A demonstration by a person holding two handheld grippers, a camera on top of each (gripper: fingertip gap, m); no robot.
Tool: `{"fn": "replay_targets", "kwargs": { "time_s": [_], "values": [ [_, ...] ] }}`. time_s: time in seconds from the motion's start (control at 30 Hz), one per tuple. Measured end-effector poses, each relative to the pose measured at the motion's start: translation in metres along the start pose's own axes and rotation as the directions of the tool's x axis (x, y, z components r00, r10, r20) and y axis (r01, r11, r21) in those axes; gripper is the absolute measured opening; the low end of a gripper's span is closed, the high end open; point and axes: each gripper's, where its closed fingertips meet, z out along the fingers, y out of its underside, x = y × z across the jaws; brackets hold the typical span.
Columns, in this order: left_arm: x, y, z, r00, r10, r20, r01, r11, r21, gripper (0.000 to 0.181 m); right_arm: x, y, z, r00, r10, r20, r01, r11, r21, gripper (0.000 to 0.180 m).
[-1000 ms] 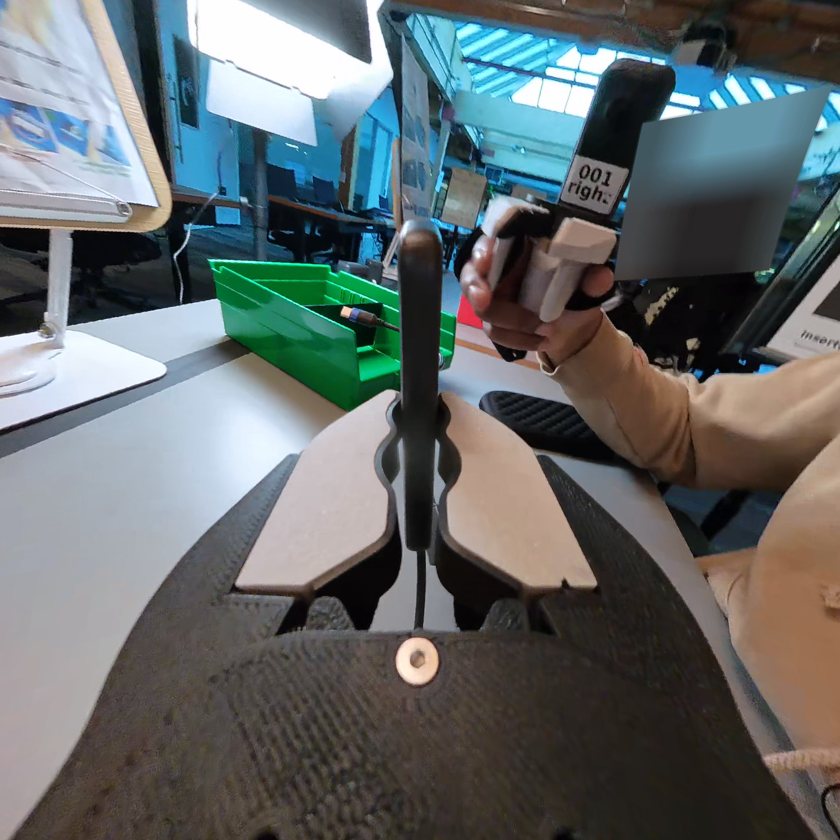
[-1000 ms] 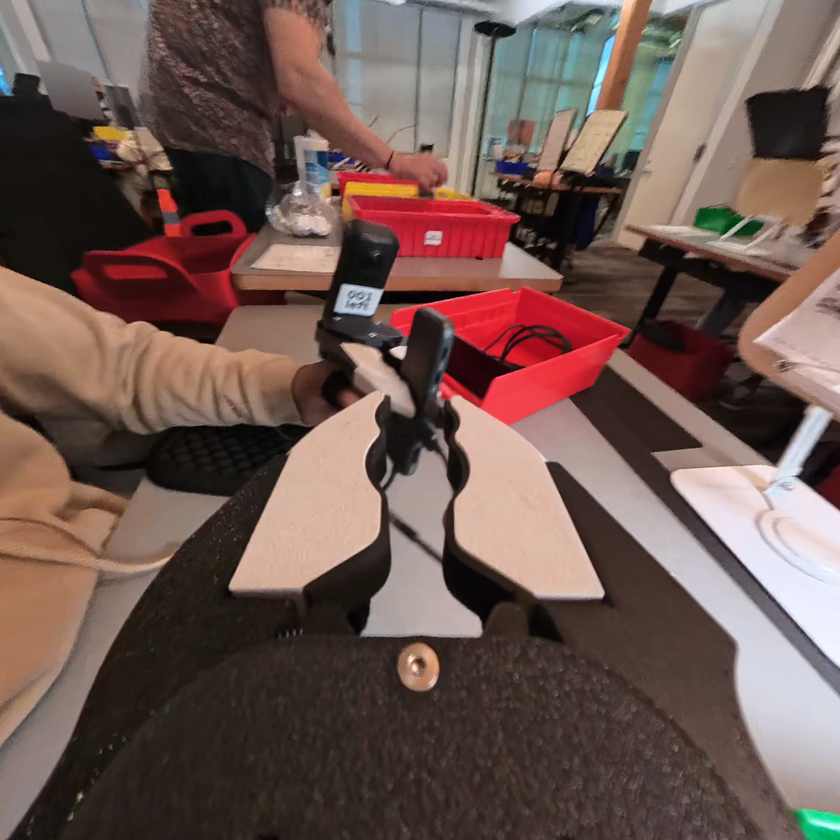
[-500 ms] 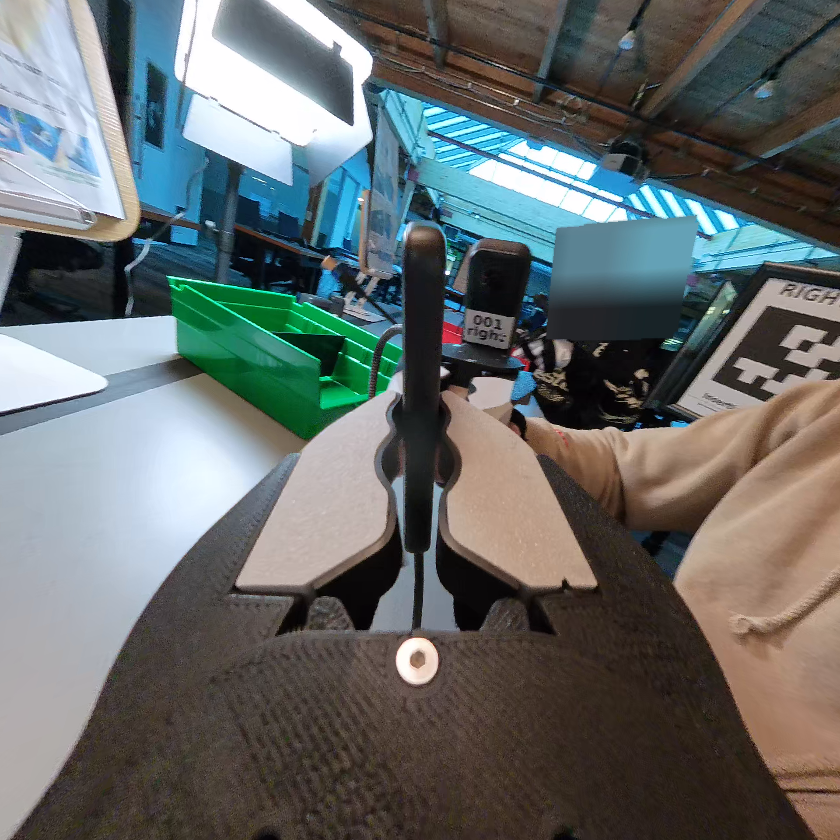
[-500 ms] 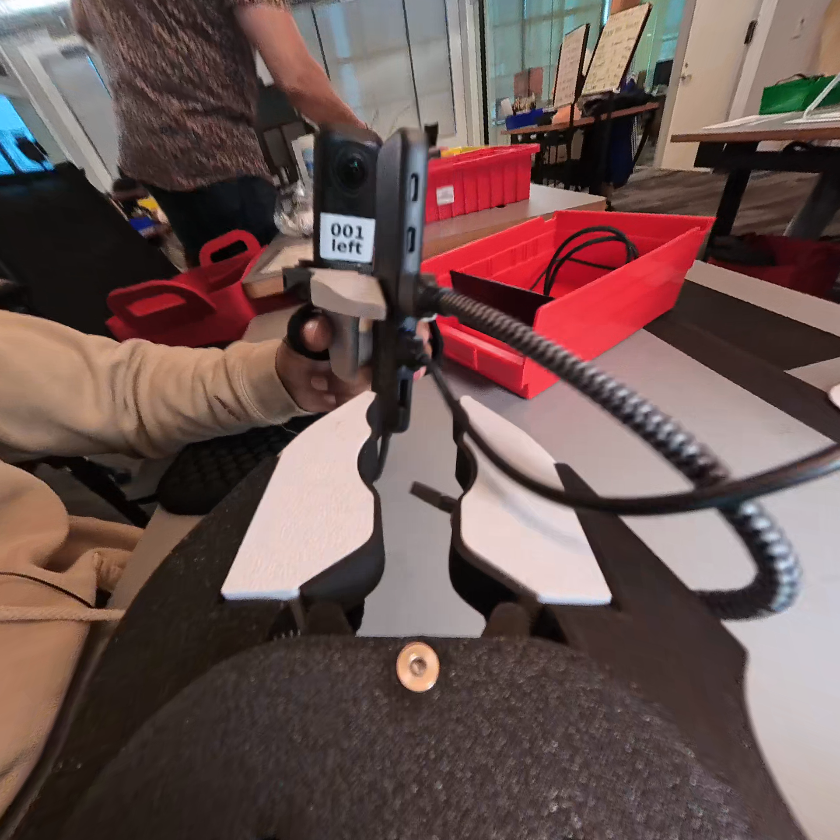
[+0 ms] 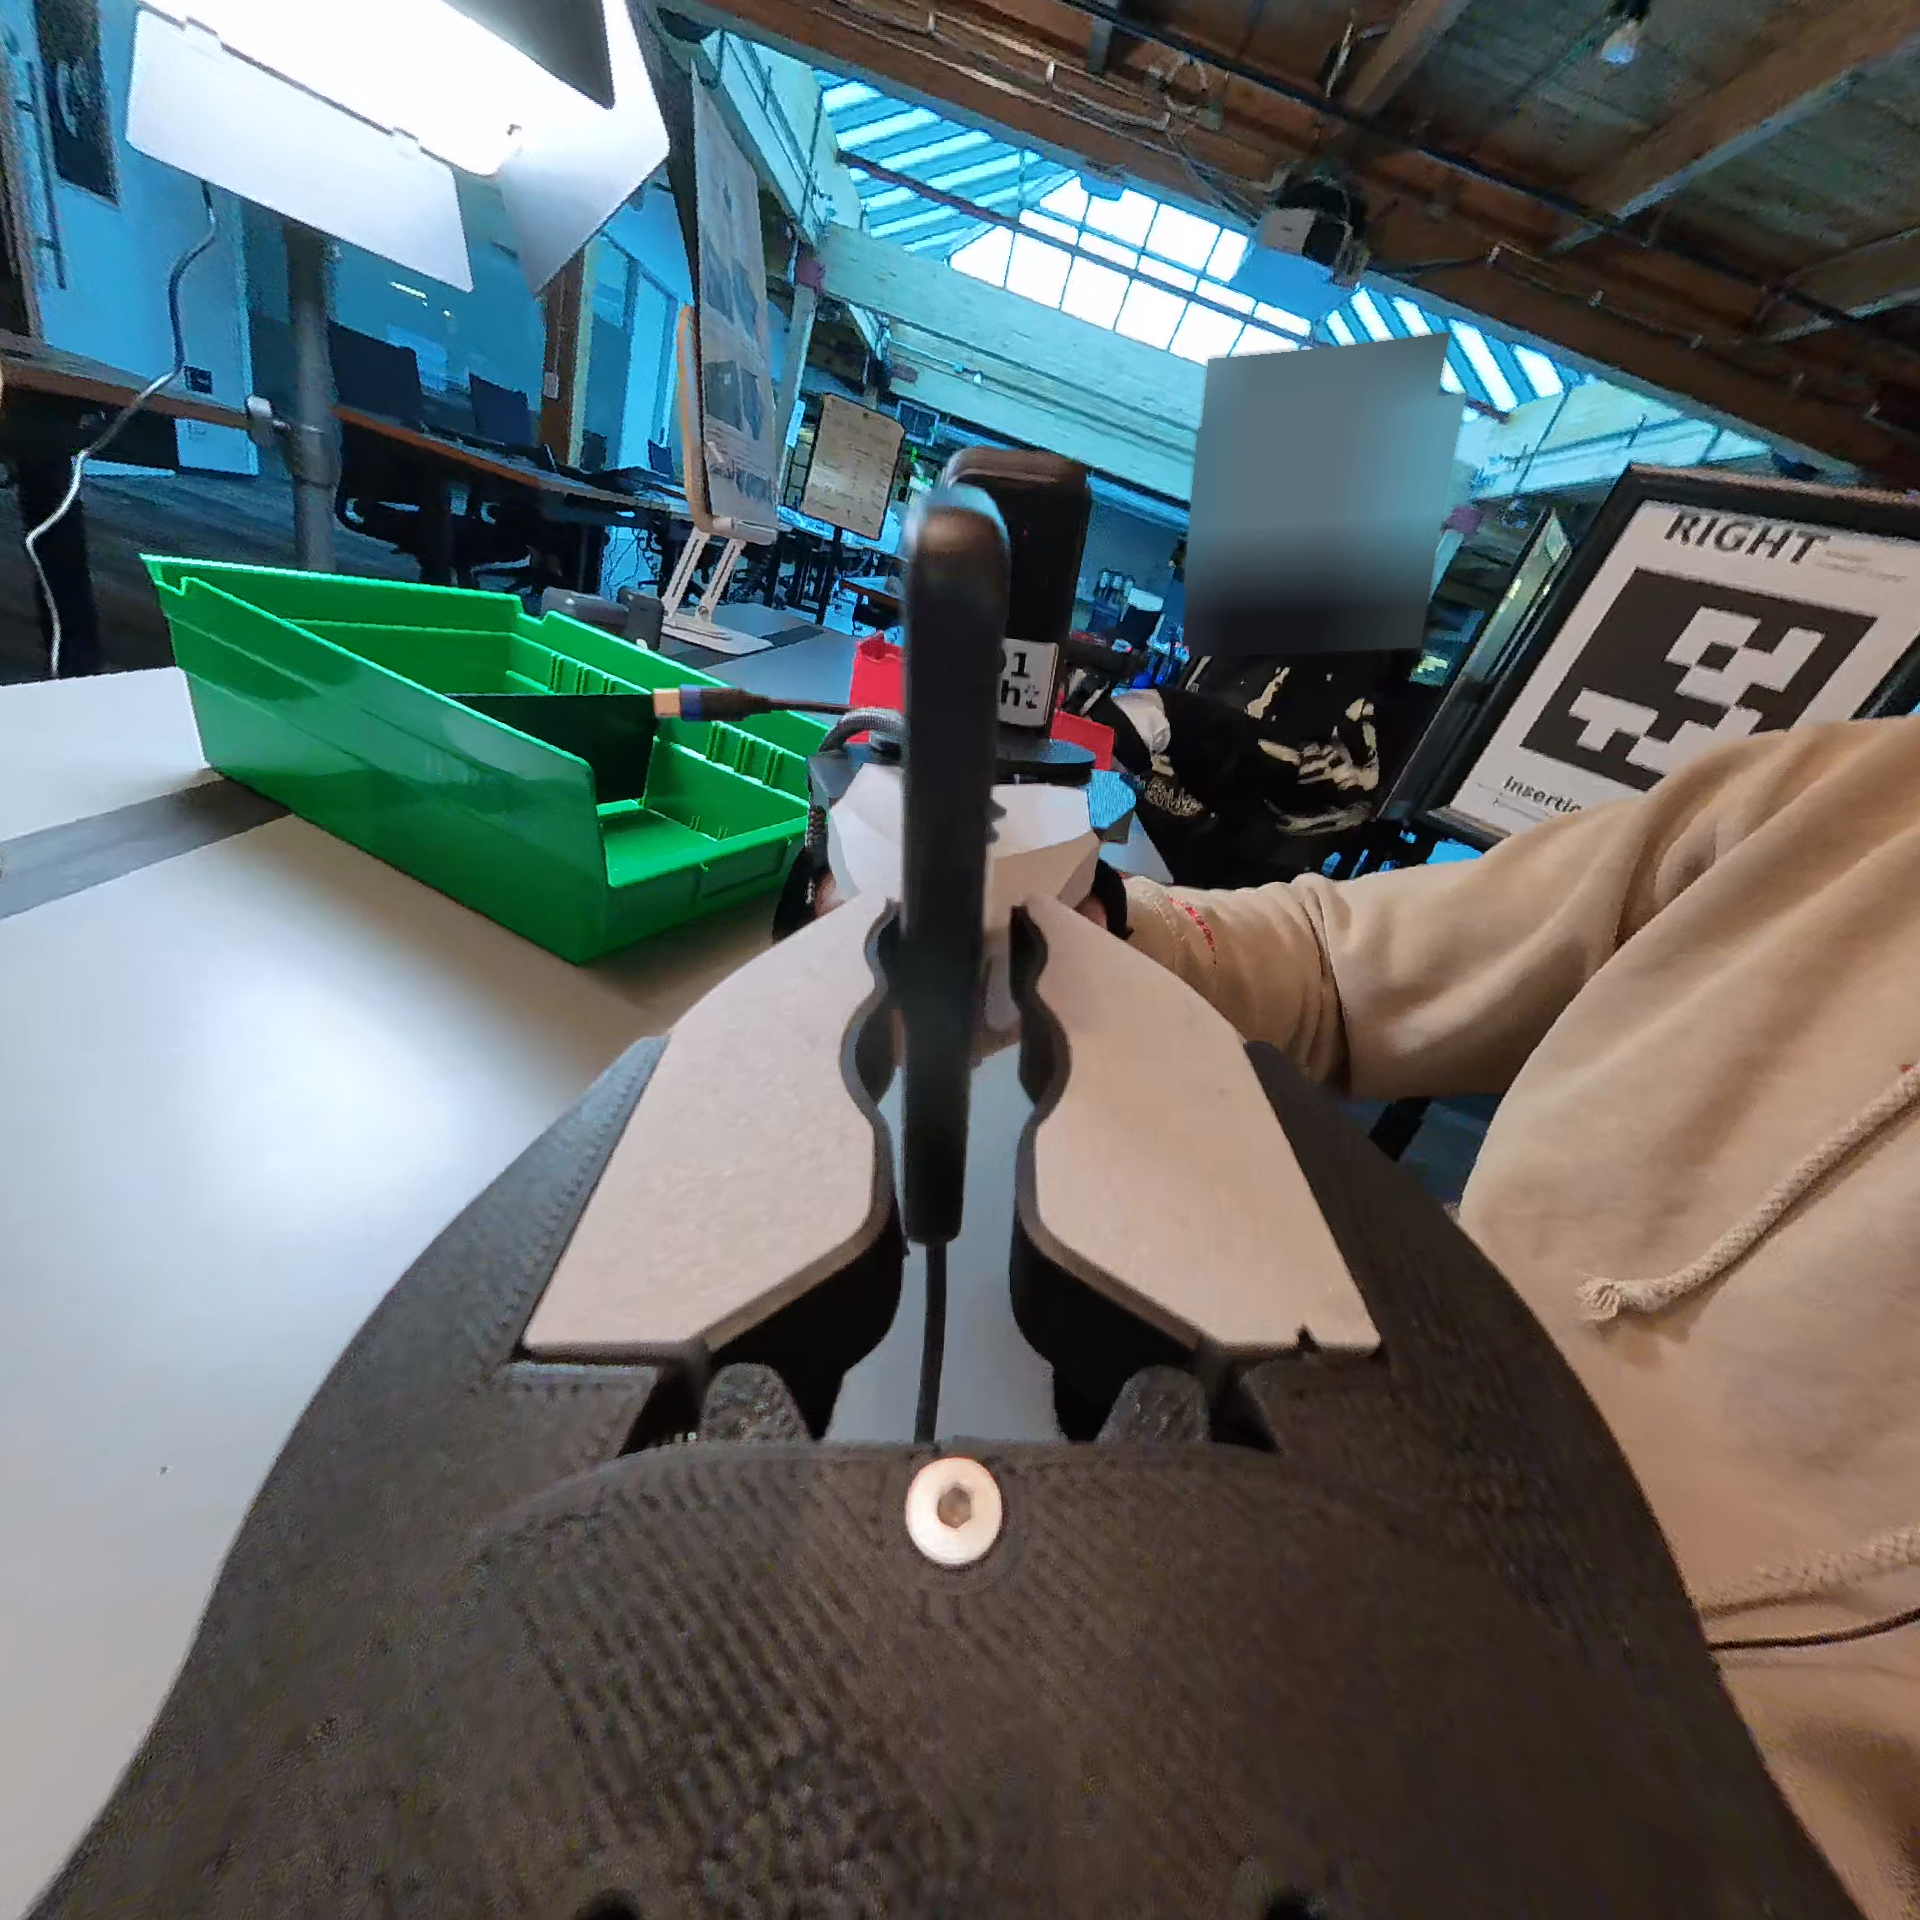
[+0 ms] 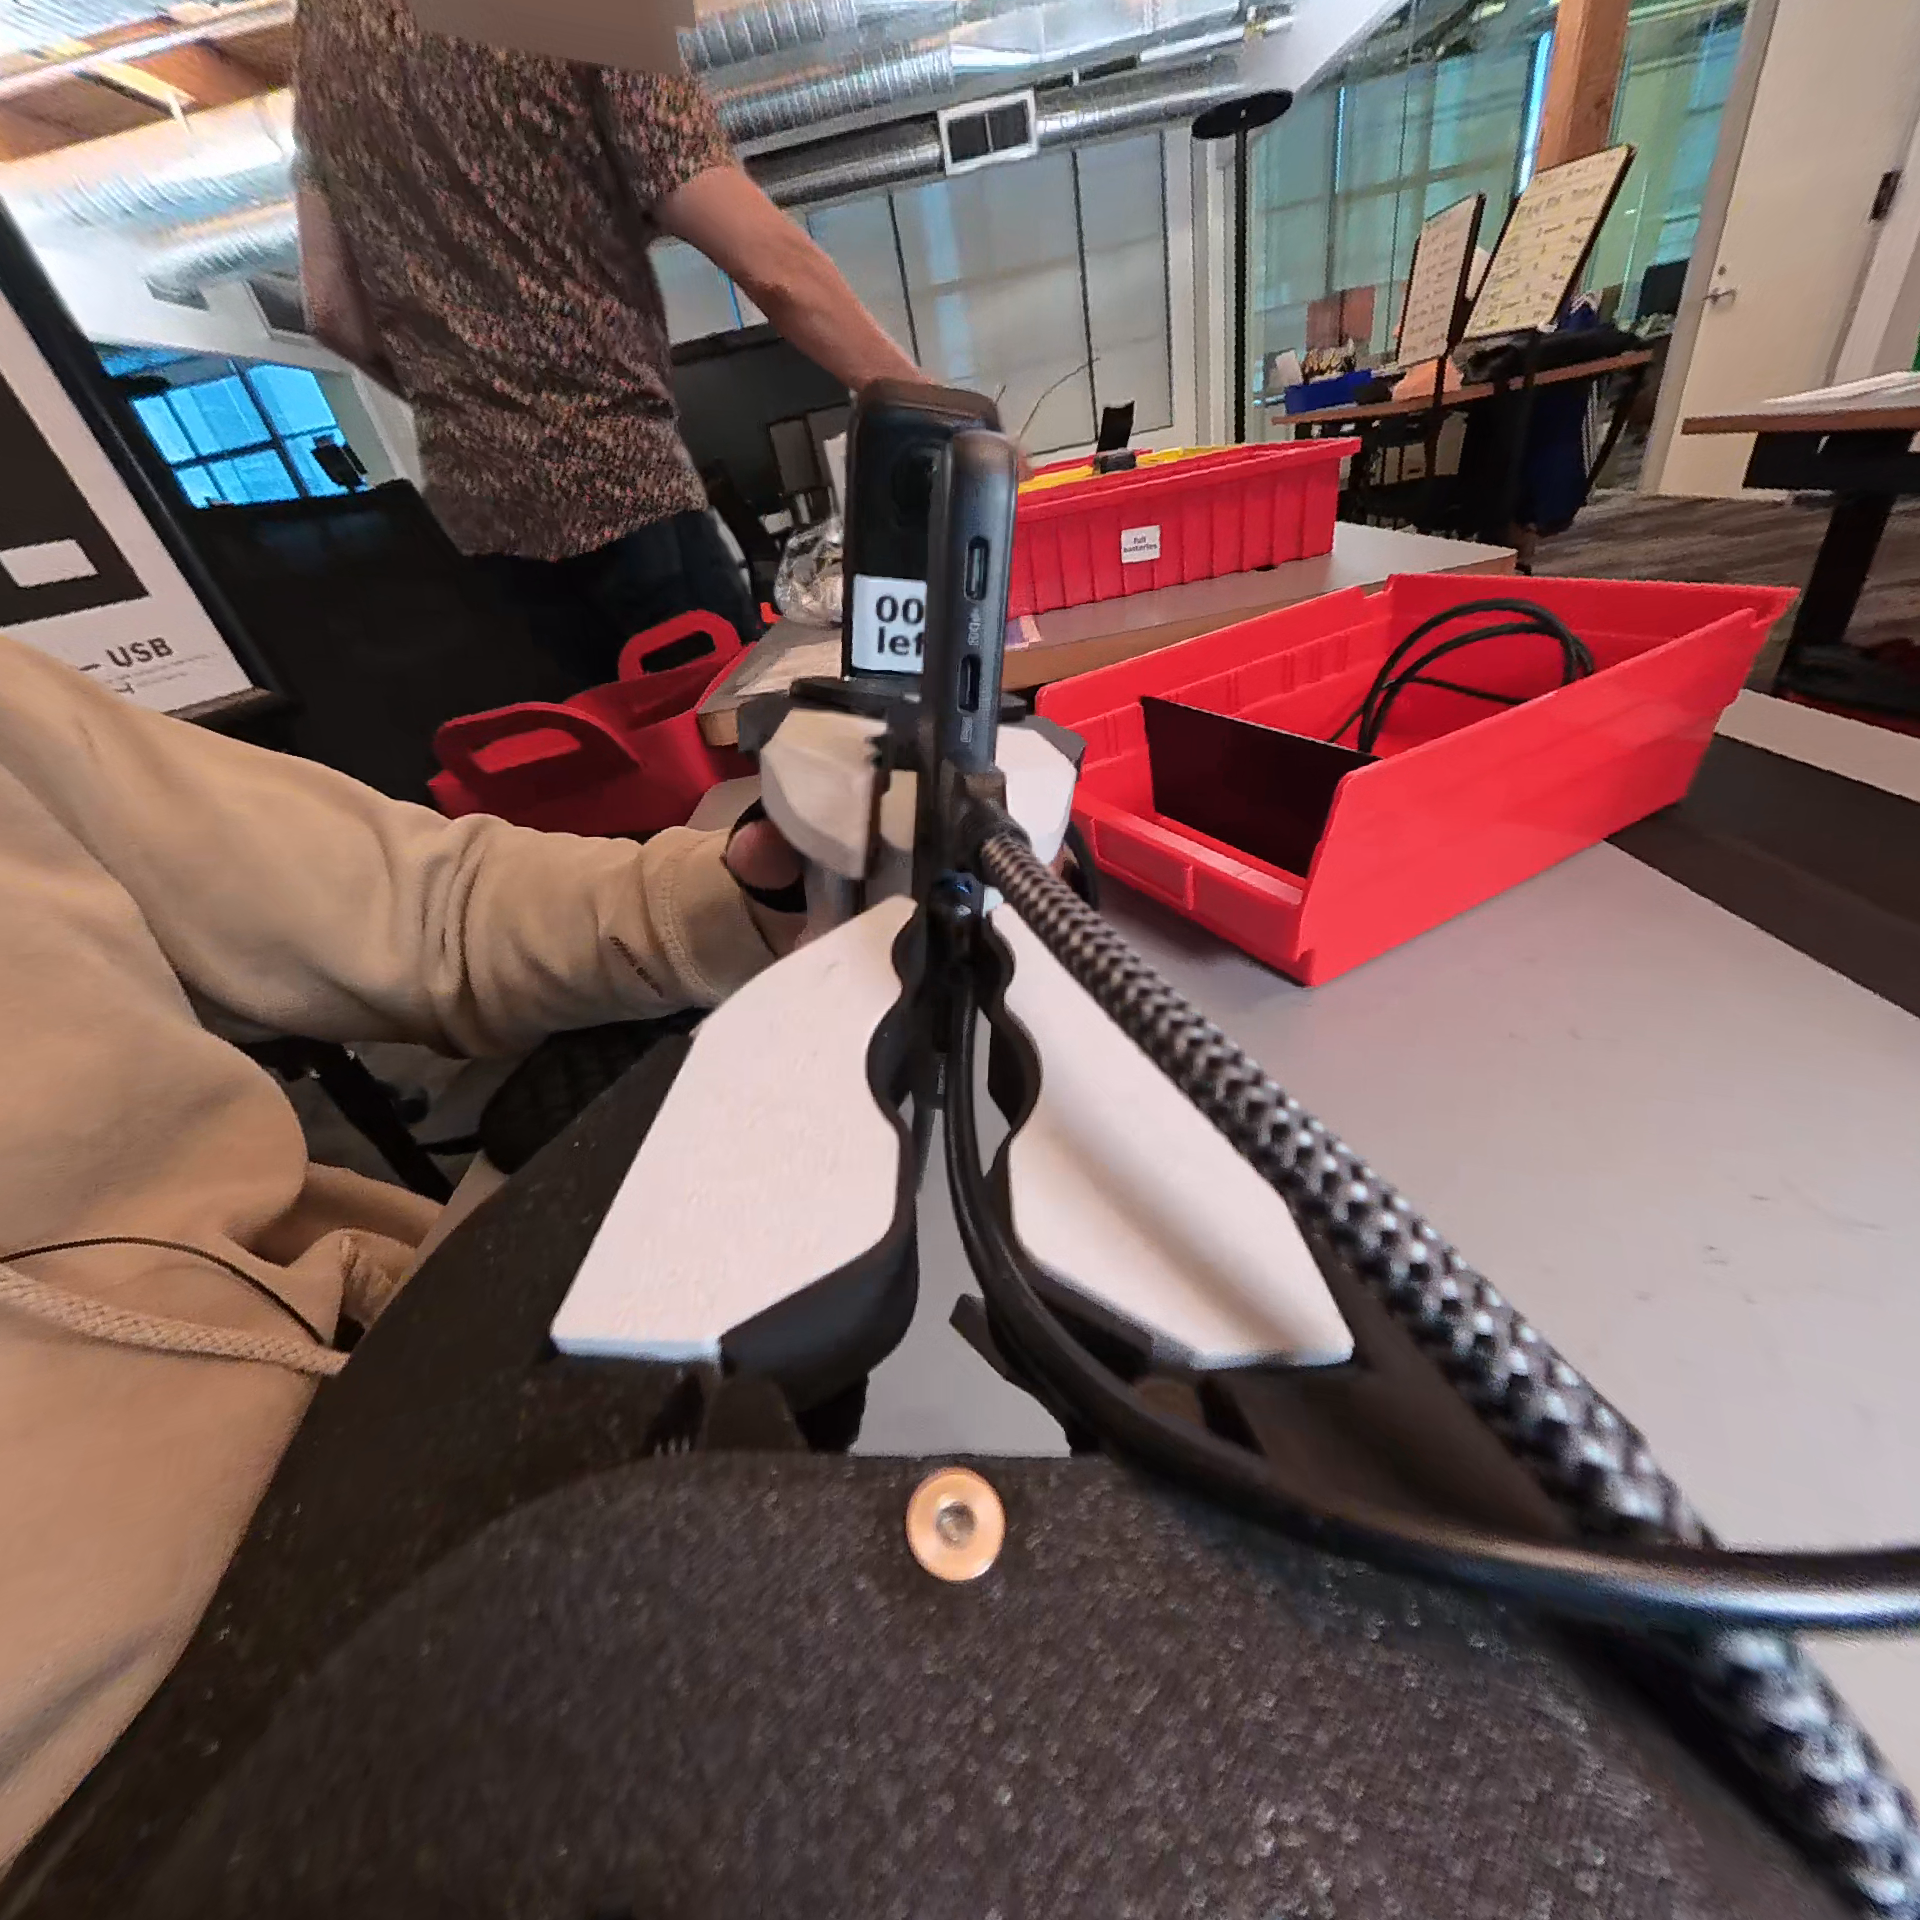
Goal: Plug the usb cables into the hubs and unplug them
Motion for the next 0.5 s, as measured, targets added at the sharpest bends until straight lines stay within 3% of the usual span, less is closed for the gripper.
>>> {"fn": "replay_targets", "kwargs": {
  "time_s": [0.07, 0.2, 0.5],
  "values": [
    [0.002, 0.005, 0.001, 1.000, 0.027, -0.008, -0.028, 0.999, -0.028, 0.024, -0.001, -0.004, -0.002, 1.000, 0.012, 0.015, -0.012, 1.000, 0.027, 0.006],
    [0.000, 0.009, 0.003, 0.997, 0.068, 0.019, -0.067, 0.996, -0.064, 0.012, -0.004, -0.004, -0.003, 1.000, -0.001, 0.030, 0.000, 1.000, 0.025, 0.007],
    [0.006, -0.001, 0.001, 0.993, 0.114, 0.013, -0.112, 0.989, -0.098, 0.012, -0.010, -0.013, -0.002, 0.993, -0.111, 0.034, 0.110, 0.993, 0.037, 0.005]
  ]
}}
